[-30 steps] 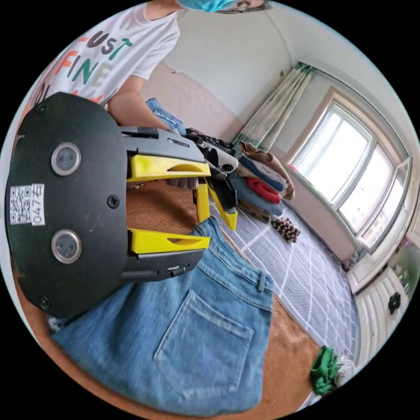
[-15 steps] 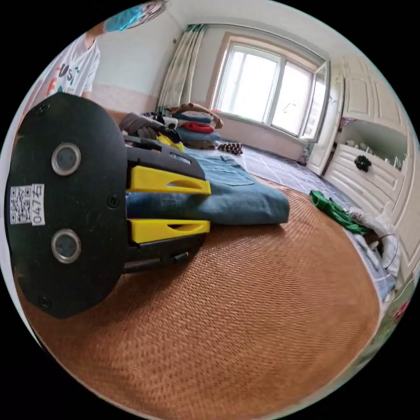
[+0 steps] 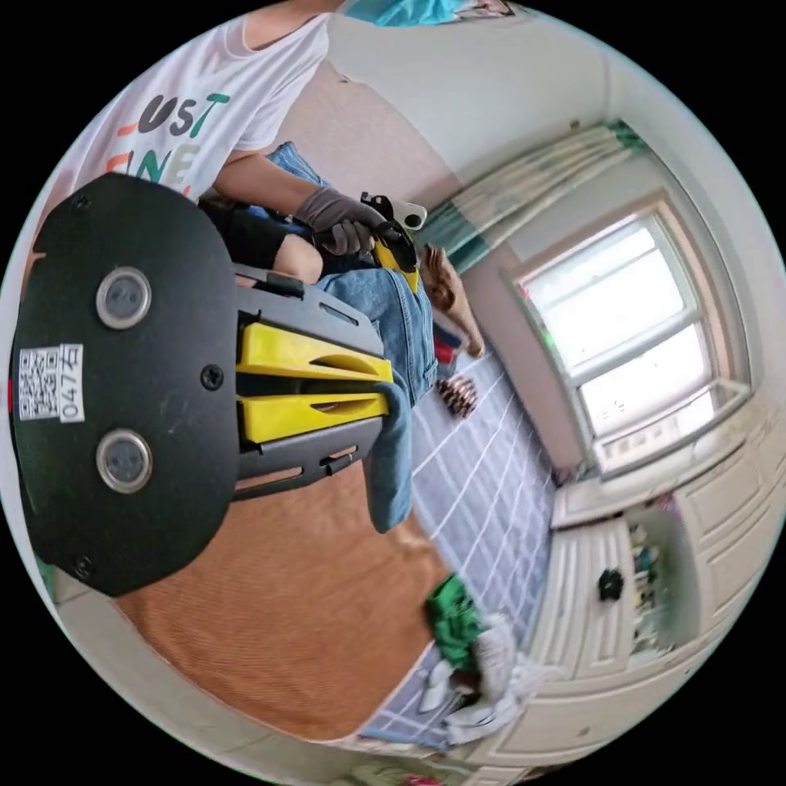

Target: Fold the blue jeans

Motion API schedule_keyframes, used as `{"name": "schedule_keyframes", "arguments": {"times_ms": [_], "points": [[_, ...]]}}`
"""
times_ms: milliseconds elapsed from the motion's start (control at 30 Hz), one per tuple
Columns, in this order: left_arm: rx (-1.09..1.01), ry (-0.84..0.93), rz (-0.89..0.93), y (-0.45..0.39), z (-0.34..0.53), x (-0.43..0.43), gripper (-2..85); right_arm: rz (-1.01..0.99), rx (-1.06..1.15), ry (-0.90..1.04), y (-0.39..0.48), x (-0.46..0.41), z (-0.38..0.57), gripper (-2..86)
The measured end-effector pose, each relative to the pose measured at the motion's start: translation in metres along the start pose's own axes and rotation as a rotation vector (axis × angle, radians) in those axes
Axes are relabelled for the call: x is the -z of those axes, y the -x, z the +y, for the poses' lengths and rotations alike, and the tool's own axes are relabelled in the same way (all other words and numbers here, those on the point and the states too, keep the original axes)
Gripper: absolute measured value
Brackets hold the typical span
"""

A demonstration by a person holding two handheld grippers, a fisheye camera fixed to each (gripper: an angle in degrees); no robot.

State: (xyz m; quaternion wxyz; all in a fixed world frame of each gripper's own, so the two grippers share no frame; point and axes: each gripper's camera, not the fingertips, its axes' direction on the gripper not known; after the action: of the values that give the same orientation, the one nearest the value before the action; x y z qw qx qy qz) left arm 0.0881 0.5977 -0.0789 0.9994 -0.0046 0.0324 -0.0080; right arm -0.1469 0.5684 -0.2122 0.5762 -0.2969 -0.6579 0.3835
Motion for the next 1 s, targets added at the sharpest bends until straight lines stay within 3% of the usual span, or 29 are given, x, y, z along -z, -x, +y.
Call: {"name": "schedule_keyframes", "arguments": {"times_ms": [167, 300, 467, 667, 733, 833, 900, 967, 1000], "points": [[-0.172, -0.214, -0.129, -0.046, -0.002, 0.184, 5.5, -0.23, 0.181, -0.137, 0.081, -0.023, -0.061, -0.4], [-0.236, -0.356, -0.231, -0.076, 0.023, 0.325, 5.6, -0.357, 0.284, -0.148, 0.134, -0.045, -0.09, -0.5], [-0.262, -0.411, -0.41, -0.114, 0.097, 0.451, 5.6, -0.584, 0.372, -0.078, 0.206, -0.074, -0.09, -0.5], [-0.053, -0.382, -0.747, -0.143, 0.235, 0.583, 5.8, -0.814, 0.435, 0.115, 0.289, -0.131, -0.001, -0.3], [0.098, -0.295, -0.858, -0.127, 0.274, 0.609, 6.0, -0.821, 0.42, 0.229, 0.308, -0.162, 0.042, 0.1], [0.503, -0.17, -1.032, -0.059, 0.343, 0.649, 8.1, -0.756, 0.475, 0.53, 0.326, -0.22, 0.116, 2.4], [0.576, -0.354, -1.082, -0.059, 0.384, 0.678, 9.8, -0.789, 0.44, 0.61, 0.304, -0.229, 0.136, 3.4], [0.451, -0.553, -1.081, -0.091, 0.388, 0.687, 9.3, -0.811, 0.375, 0.504, 0.251, -0.206, 0.126, 2.4], [0.372, -0.563, -1.143, -0.108, 0.372, 0.682, 8.6, -0.801, 0.364, 0.471, 0.237, -0.198, 0.12, 2.1]]}}
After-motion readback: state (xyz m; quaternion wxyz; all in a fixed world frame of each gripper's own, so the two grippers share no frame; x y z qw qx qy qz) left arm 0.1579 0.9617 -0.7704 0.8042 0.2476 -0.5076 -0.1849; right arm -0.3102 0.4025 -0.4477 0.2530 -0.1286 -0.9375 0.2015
